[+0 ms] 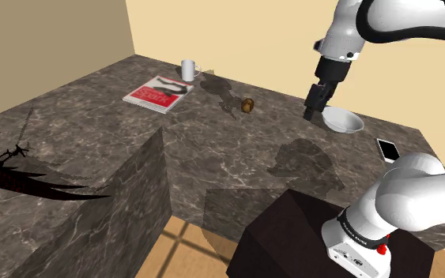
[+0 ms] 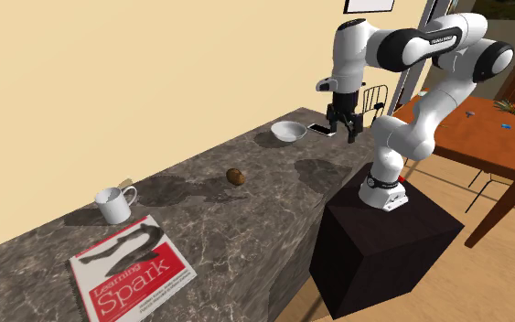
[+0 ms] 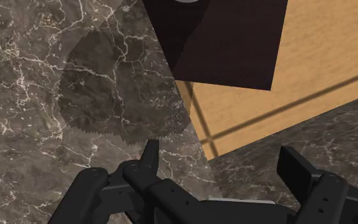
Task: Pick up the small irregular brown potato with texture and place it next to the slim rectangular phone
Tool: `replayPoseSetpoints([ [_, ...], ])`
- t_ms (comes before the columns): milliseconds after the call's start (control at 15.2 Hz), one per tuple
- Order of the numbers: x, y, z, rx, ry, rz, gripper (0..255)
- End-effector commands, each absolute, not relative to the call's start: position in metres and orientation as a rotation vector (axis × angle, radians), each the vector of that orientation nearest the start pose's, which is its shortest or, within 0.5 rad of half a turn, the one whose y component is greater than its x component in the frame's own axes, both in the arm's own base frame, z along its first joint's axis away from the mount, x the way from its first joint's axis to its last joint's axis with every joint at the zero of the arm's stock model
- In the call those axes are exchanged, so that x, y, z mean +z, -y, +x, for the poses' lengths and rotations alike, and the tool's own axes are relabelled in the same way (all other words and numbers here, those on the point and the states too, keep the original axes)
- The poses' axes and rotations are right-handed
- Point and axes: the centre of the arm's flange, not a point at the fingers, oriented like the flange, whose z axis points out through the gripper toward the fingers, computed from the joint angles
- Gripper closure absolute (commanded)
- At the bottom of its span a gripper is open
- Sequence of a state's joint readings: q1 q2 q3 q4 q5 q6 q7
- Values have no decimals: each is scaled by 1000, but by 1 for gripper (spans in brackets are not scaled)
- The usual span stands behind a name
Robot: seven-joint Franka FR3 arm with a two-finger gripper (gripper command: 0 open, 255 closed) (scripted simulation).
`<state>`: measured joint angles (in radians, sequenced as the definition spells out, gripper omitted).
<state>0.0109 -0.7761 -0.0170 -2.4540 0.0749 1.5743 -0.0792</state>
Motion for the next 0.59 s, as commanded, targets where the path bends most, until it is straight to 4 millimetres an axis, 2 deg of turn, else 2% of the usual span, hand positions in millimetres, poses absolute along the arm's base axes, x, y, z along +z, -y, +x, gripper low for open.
replayPoseSetpoints([
  [0,542,-5,305,153,113,-3045,0],
  [528,506,-12,410,227,-213,-3089,0],
])
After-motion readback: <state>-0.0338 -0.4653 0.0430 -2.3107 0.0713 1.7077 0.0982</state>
